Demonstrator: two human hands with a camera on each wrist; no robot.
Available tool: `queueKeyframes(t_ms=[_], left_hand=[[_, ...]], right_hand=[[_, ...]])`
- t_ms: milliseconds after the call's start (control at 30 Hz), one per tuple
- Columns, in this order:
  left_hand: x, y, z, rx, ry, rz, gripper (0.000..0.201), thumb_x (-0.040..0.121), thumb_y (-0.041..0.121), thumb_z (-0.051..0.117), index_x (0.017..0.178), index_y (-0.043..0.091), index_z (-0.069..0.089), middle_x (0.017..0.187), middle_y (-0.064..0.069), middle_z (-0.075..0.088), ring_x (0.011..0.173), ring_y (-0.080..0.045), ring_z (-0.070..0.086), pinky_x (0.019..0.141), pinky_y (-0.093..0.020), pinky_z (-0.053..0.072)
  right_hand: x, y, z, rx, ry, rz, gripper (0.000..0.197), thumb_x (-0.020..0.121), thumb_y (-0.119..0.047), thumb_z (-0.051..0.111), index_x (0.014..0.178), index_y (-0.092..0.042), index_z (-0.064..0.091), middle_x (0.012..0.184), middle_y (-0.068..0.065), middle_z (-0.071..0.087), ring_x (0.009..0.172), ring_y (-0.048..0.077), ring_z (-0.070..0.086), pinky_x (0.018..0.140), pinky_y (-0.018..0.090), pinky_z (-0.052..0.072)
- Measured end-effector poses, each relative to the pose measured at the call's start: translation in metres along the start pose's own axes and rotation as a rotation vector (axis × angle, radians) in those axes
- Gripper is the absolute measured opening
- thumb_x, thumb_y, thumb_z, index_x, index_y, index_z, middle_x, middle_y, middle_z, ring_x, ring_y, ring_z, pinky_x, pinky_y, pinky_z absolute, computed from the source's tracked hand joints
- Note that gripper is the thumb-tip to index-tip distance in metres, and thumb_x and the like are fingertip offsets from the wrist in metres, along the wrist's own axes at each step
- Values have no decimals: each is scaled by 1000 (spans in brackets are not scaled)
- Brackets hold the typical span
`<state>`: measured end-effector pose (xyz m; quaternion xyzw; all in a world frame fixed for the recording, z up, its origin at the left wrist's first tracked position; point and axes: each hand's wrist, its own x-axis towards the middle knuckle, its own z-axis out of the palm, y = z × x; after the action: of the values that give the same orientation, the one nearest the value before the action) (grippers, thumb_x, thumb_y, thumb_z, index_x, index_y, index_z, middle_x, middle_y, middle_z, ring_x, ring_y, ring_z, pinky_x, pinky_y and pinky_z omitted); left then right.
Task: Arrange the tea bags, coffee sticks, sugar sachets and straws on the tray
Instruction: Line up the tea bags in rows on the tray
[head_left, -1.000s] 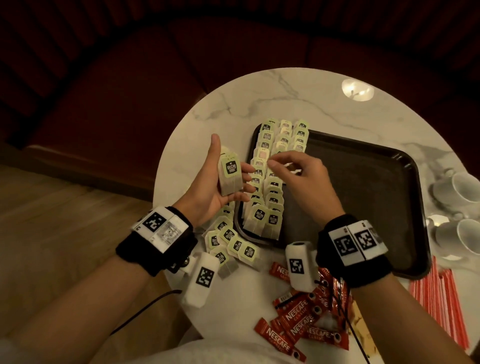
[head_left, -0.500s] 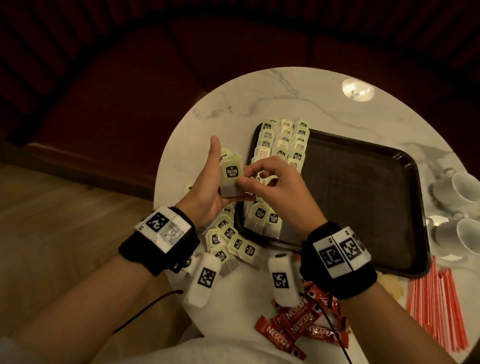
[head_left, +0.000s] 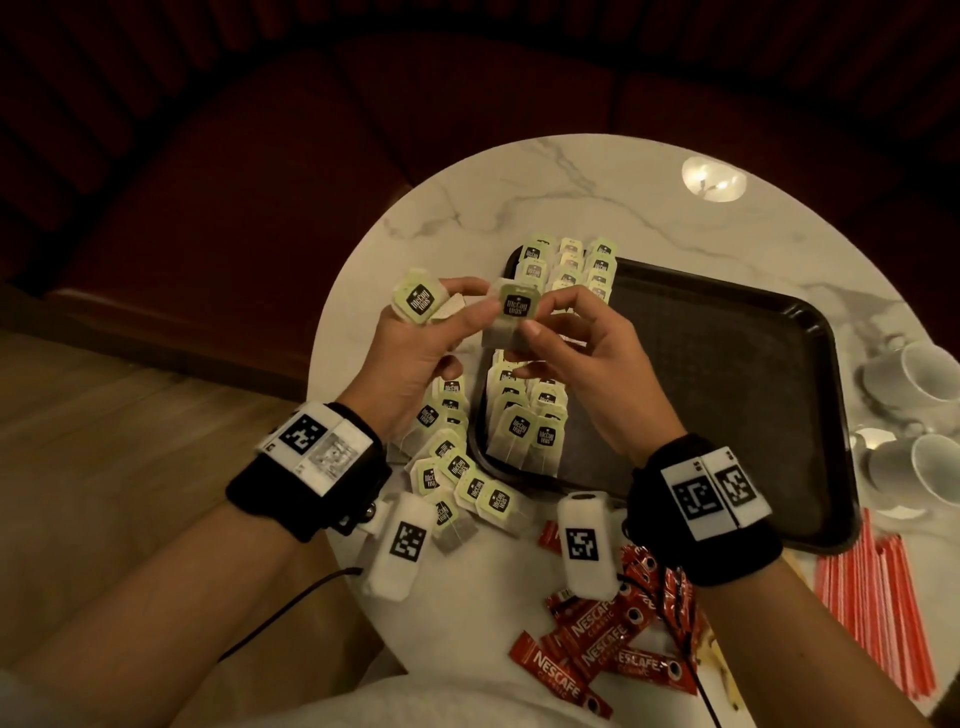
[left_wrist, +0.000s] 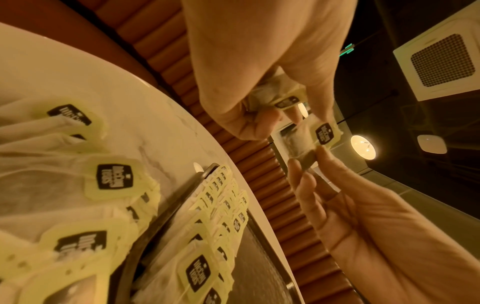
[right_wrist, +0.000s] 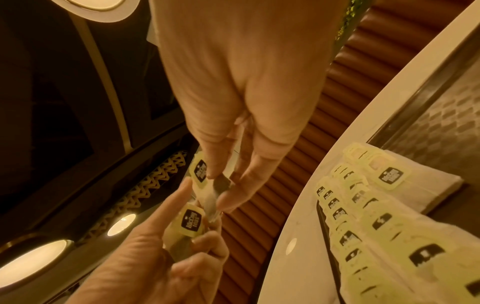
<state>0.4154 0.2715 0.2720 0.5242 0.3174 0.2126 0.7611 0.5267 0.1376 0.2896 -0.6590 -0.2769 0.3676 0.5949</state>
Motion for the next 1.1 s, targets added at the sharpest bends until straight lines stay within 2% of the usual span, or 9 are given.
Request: queueKeyframes(t_ms=[167, 267, 367, 467, 633, 767, 867, 1000, 1100], left_hand=[[1, 1, 1, -25, -3, -16, 11, 84, 11, 70, 85, 20, 64, 72, 2, 54, 58, -6, 44, 42, -19, 36], [0, -2, 1, 12, -39, -13, 12, 82, 12, 72, 81, 22, 65, 72, 1, 55, 59, -7, 47, 44, -20, 39], [-1, -4, 4, 41, -79, -9, 13, 78, 13, 76, 75, 25, 70, 69, 1, 55, 59, -9, 48, 45, -22, 40], [-2, -3, 7, 28, -113, -24, 9, 76, 24, 79, 78, 23, 70, 67, 2, 58, 60, -11, 51, 47, -23, 41], [-3, 1, 9, -13, -169, -115, 39, 75, 46, 65, 92, 11, 68, 73, 3, 56, 63, -12, 55, 48, -22, 47], [-5, -1, 6, -33, -188, -177, 47, 69, 50, 67, 96, 10, 67, 74, 3, 59, 63, -13, 60, 48, -23, 49], [-7, -2, 5, -55, -200, -210, 45, 75, 47, 64, 100, 9, 65, 76, 1, 60, 64, -15, 61, 50, -24, 51], [-7, -1, 7, -120, -205, -277, 34, 85, 37, 63, 103, 9, 59, 81, -7, 61, 64, -19, 63, 51, -27, 53], [-7, 0, 6, -216, -215, -336, 30, 80, 28, 60, 100, 8, 53, 79, -10, 62, 63, -24, 64, 51, -28, 54]], right_hand=[[0, 5, -2, -64, 17, -23, 22, 86, -1, 70, 105, -7, 61, 99, 5, 72, 89, 16, 71, 84, 28, 57], [1, 10, -3, -47, 61, -25, 22, 85, 2, 70, 104, -6, 64, 99, 7, 72, 88, 13, 70, 82, 23, 56], [0, 15, -6, -17, 125, -7, 21, 85, 1, 70, 104, -4, 66, 102, 14, 72, 90, 18, 71, 82, 25, 57], [-1, 19, -9, -17, 149, 2, 19, 86, 1, 69, 104, -6, 69, 103, 11, 74, 95, 21, 71, 84, 26, 57], [0, 41, -30, 24, 312, 133, 18, 88, -6, 69, 102, -16, 68, 102, 2, 74, 94, 11, 71, 79, 23, 57], [4, 72, -56, -7, 455, 250, 23, 88, -7, 69, 111, -10, 68, 104, 6, 74, 91, 13, 72, 83, 26, 57], [10, 90, -68, -50, 513, 329, 20, 87, -9, 72, 106, -13, 69, 100, 6, 75, 93, 16, 71, 89, 32, 57], [19, 101, -70, -133, 488, 391, 16, 87, -11, 72, 94, -22, 63, 96, 2, 72, 92, 17, 70, 92, 35, 56], [24, 104, -67, -197, 480, 416, 15, 86, -16, 74, 90, -23, 62, 93, 0, 72, 88, 15, 70, 92, 39, 57]])
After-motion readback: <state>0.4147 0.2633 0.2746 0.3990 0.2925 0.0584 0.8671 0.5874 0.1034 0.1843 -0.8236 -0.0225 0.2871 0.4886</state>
